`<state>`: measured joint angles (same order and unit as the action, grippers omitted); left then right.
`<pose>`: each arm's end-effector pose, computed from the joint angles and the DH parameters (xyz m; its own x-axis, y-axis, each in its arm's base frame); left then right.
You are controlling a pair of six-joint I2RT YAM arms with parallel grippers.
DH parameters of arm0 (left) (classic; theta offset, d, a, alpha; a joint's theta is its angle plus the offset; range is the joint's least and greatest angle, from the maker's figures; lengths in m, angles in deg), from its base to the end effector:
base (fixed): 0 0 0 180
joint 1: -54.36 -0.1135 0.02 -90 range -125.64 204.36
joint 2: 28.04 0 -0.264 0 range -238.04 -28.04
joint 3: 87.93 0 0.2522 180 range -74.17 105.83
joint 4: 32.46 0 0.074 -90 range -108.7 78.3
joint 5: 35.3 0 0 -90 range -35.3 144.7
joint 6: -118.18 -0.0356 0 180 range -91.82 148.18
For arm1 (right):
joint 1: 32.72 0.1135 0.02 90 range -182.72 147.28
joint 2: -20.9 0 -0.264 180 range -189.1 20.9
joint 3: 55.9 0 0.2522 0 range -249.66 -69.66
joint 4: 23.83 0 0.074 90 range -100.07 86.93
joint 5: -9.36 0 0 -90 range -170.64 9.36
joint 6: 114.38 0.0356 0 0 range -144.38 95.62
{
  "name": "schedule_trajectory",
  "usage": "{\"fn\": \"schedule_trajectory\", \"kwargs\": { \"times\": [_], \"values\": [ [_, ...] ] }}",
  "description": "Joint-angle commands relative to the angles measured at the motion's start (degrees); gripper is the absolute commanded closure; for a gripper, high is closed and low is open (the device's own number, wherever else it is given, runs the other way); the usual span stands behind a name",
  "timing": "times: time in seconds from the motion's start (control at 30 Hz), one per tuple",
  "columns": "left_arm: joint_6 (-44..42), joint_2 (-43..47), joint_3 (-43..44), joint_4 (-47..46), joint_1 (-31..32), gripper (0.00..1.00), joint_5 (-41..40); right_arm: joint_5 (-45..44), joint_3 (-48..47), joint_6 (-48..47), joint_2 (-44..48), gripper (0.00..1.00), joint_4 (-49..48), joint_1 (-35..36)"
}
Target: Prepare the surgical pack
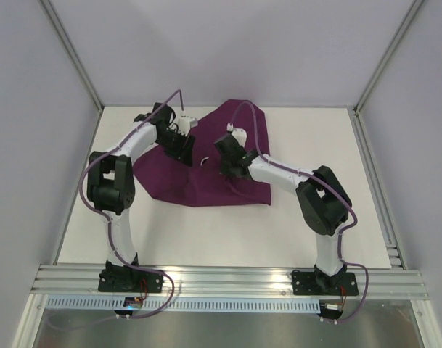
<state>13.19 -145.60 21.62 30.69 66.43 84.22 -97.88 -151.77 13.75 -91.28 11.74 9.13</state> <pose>0.4127 -0.1062 0.2130 -0.8067 0.4027 -0.4326 0.5655 0.7387 -0.3669 0.3261 0.2780 0.2022 -0.7703 0.1018 -0.6296 -0.0322 0.9797 0.1977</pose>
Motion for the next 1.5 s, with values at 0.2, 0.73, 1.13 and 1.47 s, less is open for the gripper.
{"fn": "schedule_trajectory", "kwargs": {
  "times": [0.2,0.73,1.13,1.47],
  "values": [
    [-4.34,5.68,-2.62,-0.88,3.74,0.28,2.92,0.89,-0.51,0.63,2.58,0.99,-4.14,0.08],
    [-5.23,-1.80,1.60,1.15,4.01,0.83,2.47,1.06,-0.16,0.37,2.58,0.99,-4.31,-0.01],
    [-5.23,-1.71,5.46,2.82,3.92,0.76,3.79,0.01,-0.51,-1.21,3.99,0.99,-4.31,0.08],
    [-22.01,-6.45,10.90,15.99,0.50,0.32,14.07,0.01,-0.33,-2.45,3.90,1.00,-3.78,0.08]
  ]
}}
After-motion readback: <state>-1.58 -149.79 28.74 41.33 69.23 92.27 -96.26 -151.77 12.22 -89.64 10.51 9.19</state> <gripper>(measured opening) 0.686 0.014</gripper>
